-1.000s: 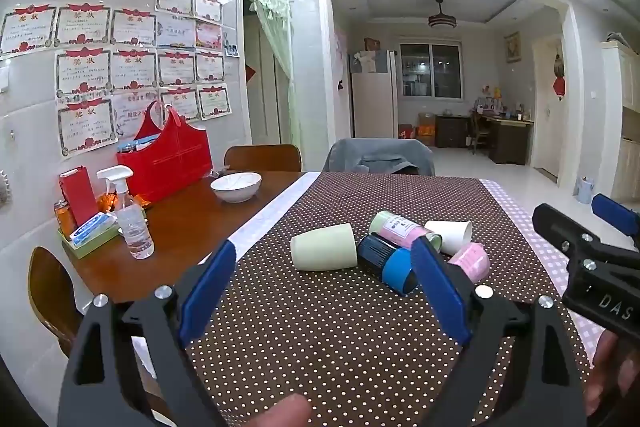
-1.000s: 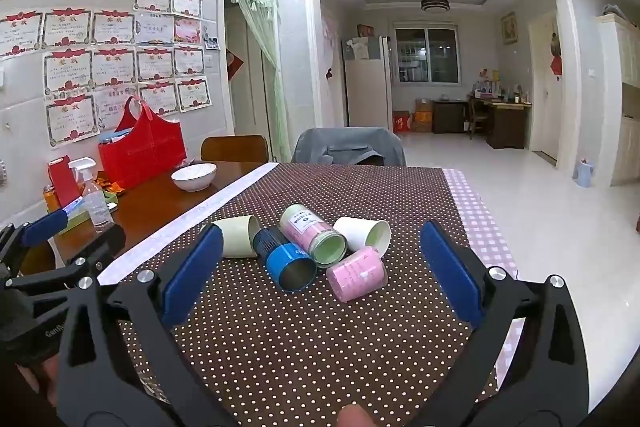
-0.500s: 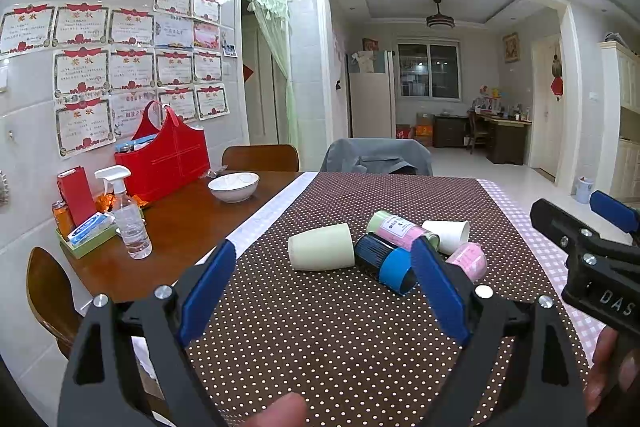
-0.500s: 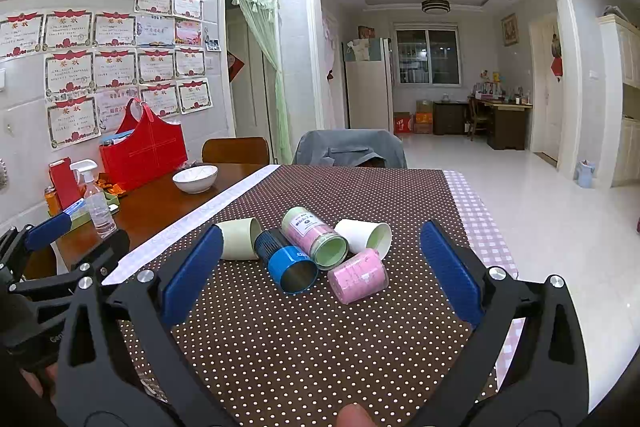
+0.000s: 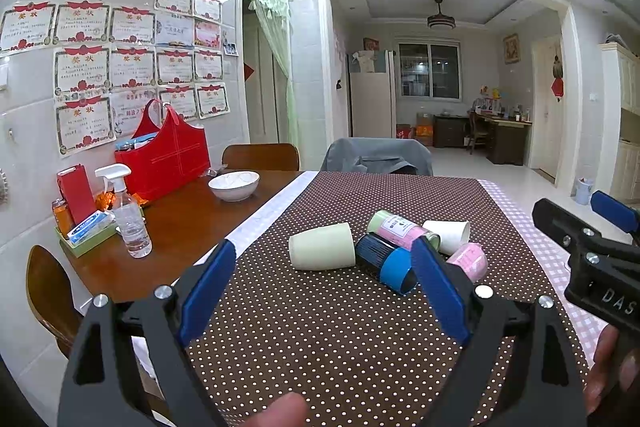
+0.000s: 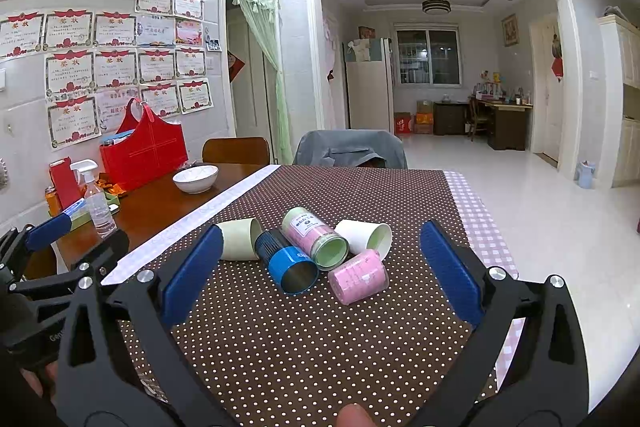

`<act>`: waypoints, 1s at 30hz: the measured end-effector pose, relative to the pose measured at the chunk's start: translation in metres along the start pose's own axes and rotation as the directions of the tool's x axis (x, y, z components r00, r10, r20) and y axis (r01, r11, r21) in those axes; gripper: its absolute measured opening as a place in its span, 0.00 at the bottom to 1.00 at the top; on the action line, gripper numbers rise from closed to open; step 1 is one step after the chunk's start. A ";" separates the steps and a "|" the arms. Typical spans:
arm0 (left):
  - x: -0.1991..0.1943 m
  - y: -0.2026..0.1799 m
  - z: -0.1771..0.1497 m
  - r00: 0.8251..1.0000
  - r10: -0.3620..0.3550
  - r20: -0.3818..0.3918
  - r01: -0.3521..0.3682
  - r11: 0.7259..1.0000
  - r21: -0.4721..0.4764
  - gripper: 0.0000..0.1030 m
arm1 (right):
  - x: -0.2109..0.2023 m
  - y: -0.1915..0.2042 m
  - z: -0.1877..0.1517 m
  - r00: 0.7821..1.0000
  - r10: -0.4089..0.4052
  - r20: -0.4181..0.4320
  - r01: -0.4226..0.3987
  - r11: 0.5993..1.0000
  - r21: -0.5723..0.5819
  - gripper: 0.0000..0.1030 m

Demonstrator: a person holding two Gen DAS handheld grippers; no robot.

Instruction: Flip cup upside down

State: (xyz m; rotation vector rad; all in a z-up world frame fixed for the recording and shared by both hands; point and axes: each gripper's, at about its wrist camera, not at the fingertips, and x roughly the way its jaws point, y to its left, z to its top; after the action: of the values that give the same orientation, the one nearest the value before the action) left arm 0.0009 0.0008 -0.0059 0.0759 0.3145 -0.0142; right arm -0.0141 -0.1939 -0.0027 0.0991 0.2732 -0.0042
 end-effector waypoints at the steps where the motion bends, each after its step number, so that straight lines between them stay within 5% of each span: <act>1: 0.000 0.000 0.000 1.000 -0.001 0.001 0.001 1.000 -0.001 0.85 | 0.000 0.000 0.000 1.000 0.000 0.000 0.000 1.000 0.000 0.94; 30: 0.006 0.002 0.000 1.000 -0.005 -0.012 0.005 1.000 0.001 0.85 | 0.006 0.000 0.002 1.000 0.004 -0.011 -0.004 1.000 -0.010 0.94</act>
State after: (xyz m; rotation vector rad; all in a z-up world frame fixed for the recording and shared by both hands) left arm 0.0063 0.0032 -0.0073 0.0768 0.3270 -0.0188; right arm -0.0080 -0.1937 -0.0026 0.0895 0.2839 0.0017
